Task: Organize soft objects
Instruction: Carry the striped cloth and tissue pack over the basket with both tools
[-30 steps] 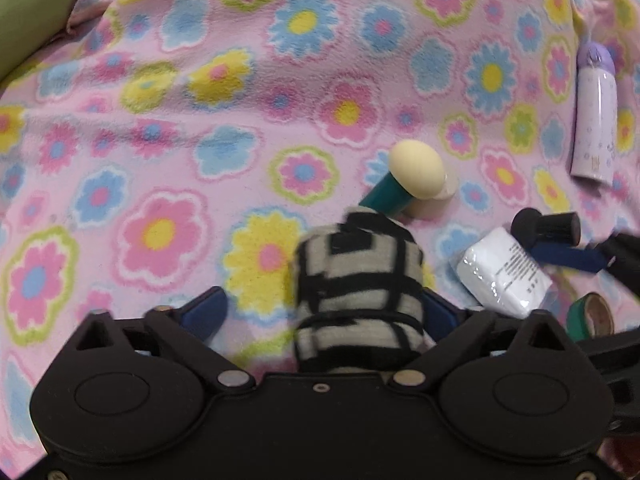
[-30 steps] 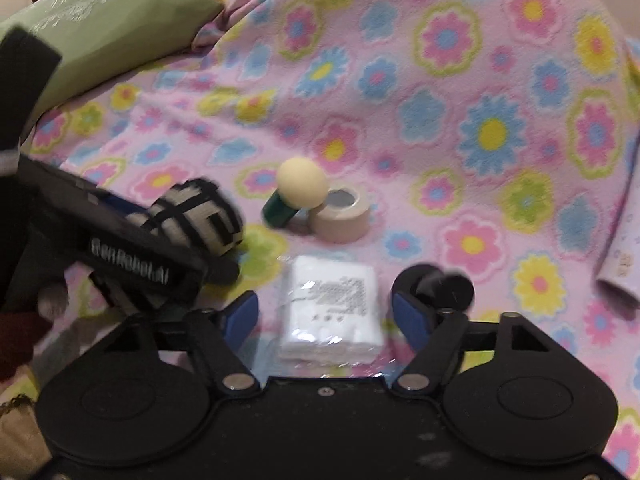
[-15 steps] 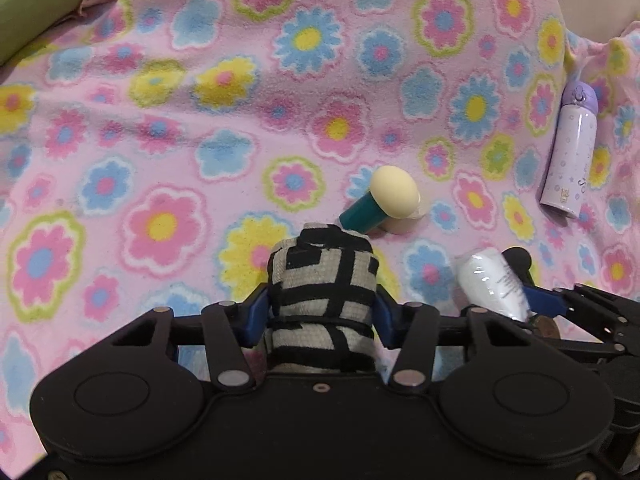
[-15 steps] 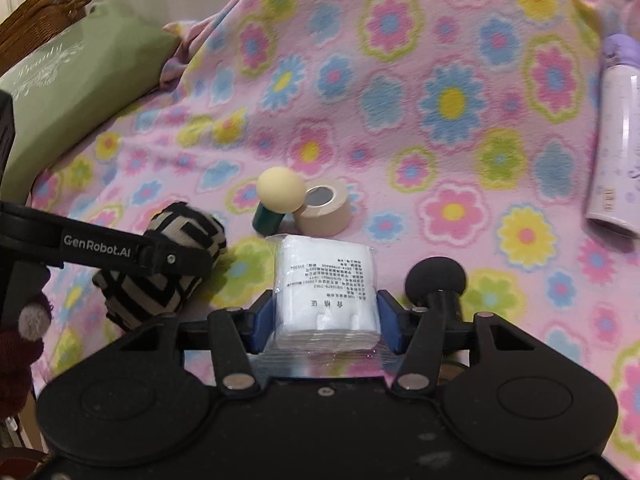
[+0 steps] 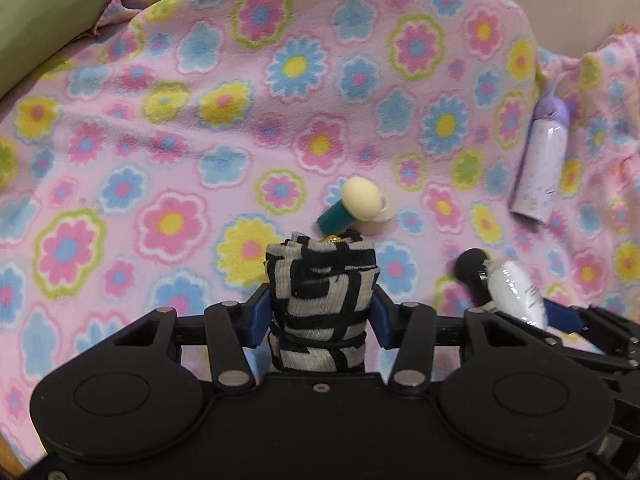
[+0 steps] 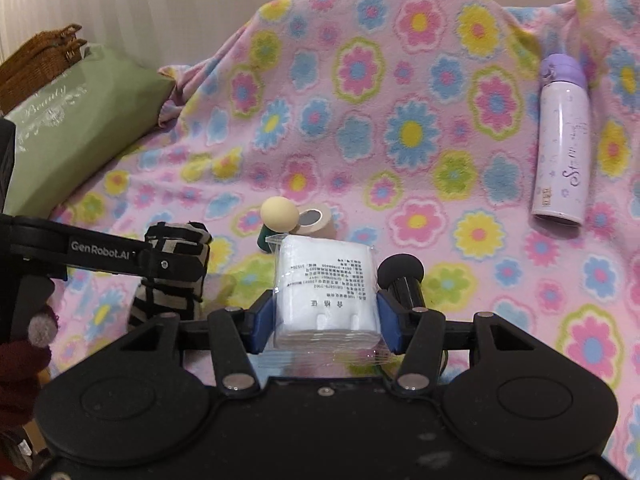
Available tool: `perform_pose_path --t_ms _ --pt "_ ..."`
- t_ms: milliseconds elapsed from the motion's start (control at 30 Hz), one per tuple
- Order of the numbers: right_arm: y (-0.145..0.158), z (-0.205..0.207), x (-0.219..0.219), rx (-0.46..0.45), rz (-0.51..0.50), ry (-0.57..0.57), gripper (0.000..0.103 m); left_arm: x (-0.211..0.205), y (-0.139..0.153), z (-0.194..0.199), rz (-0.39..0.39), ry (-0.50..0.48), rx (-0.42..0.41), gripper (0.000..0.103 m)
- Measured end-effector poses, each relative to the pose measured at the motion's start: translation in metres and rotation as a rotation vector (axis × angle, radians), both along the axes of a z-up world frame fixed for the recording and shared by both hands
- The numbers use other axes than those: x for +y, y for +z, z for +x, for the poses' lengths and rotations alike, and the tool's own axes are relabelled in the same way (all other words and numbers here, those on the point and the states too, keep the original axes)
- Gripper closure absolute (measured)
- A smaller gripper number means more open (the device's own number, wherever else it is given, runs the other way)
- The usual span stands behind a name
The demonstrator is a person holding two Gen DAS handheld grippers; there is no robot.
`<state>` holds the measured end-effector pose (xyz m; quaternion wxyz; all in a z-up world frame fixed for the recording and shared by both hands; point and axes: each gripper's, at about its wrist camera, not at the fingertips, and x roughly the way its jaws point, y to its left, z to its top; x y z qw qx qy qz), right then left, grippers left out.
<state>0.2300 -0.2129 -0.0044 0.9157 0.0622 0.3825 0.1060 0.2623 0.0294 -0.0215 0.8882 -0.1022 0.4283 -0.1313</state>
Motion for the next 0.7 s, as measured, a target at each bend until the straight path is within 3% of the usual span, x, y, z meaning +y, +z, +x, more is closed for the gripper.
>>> perform_pose_path --t_ms 400,700 --pt "0.037 -0.069 -0.011 -0.072 0.033 -0.039 0.050 -0.014 0.041 -0.062 -0.010 -0.048 -0.071 0.054" --pt "0.044 -0.143 -0.005 -0.014 0.026 -0.081 0.050 -0.015 0.054 -0.124 -0.022 -0.057 -0.048 0.054"
